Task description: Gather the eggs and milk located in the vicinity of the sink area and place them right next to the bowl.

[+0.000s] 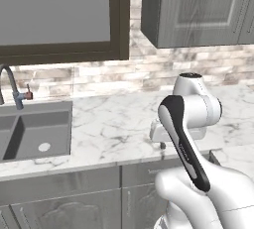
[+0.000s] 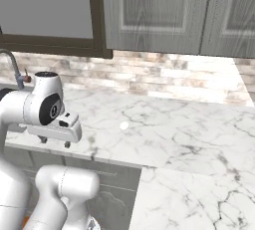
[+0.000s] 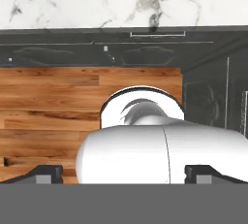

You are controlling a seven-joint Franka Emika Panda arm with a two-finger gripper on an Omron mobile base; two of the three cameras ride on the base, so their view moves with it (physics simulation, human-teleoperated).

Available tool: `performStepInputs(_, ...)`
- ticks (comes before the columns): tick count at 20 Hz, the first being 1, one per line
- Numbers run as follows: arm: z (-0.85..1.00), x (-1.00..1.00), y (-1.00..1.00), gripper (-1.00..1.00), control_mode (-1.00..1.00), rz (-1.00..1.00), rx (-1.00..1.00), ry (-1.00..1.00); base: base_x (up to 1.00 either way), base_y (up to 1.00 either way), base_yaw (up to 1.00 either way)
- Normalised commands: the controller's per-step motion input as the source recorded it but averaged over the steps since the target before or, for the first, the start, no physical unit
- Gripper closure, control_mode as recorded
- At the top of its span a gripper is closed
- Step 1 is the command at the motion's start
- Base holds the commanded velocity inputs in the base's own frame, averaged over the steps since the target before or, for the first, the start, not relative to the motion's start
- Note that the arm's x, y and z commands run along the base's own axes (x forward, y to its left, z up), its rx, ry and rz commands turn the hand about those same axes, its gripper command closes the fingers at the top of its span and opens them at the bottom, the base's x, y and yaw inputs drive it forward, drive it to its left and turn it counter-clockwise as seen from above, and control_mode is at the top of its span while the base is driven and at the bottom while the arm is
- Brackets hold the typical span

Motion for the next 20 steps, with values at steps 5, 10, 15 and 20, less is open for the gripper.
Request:
performStepInputs(5,0.0,0.0,0.0,-1.0,1.0,0.0,0.0,0.0,0.0,0.0,0.0)
performStepInputs(10,-0.01,0.15,0.0,-1.0,-1.0,0.01,0.0,0.0,0.0,0.0,0.0)
performStepInputs(15,0.0,0.58,-0.14,-1.0,-1.0,0.07,0.0,0.0,0.0,0.0,0.0)
performStepInputs(20,0.0,0.63,-0.29,-1.0,-1.0,0.02,0.0,0.01,0.0,0.0,0.0)
